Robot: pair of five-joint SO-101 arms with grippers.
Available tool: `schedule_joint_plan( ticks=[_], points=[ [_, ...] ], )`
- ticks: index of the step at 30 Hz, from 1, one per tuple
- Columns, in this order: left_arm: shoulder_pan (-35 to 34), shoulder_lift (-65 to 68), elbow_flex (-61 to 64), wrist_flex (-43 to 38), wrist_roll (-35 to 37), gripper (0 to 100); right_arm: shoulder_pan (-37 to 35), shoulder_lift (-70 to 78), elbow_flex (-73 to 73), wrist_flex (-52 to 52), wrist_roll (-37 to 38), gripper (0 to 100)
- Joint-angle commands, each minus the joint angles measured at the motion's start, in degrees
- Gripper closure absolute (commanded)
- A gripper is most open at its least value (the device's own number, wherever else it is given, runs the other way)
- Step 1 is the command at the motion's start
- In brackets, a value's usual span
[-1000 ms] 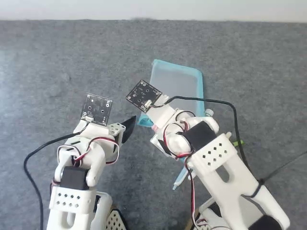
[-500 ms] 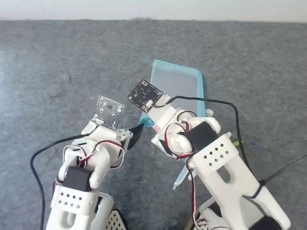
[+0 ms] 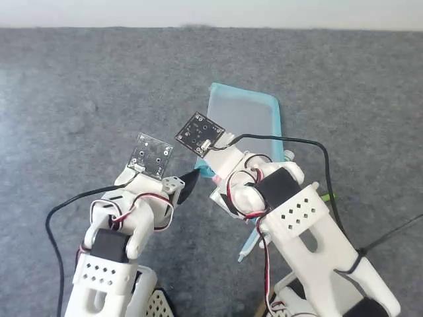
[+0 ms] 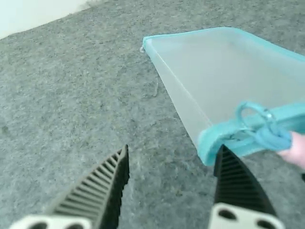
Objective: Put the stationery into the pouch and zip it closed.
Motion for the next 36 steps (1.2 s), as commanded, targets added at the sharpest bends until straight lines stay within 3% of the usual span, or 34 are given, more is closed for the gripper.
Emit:
schedule_joint_plan(
  ticks=[1, 23, 28, 36],
  points=[
    [0.44, 0.70, -0.04, -2.29, -0.79, 72, 0.04, -3.30, -2.81, 0.57, 0.79, 99.1],
    [0.62, 0.79, 1.27, -4.92, -0.79, 72, -1.71, -3.38, -6.51, 4.70, 0.35, 99.1],
    [3.96, 0.79, 2.15, -4.84, -0.70, 72, -3.65, -3.38, -6.51, 4.70, 0.44, 99.1],
    [1.58, 0.79, 2.51, -6.51, -0.79, 72, -3.38, -5.76, -6.51, 5.14, 0.70, 99.1]
  ],
)
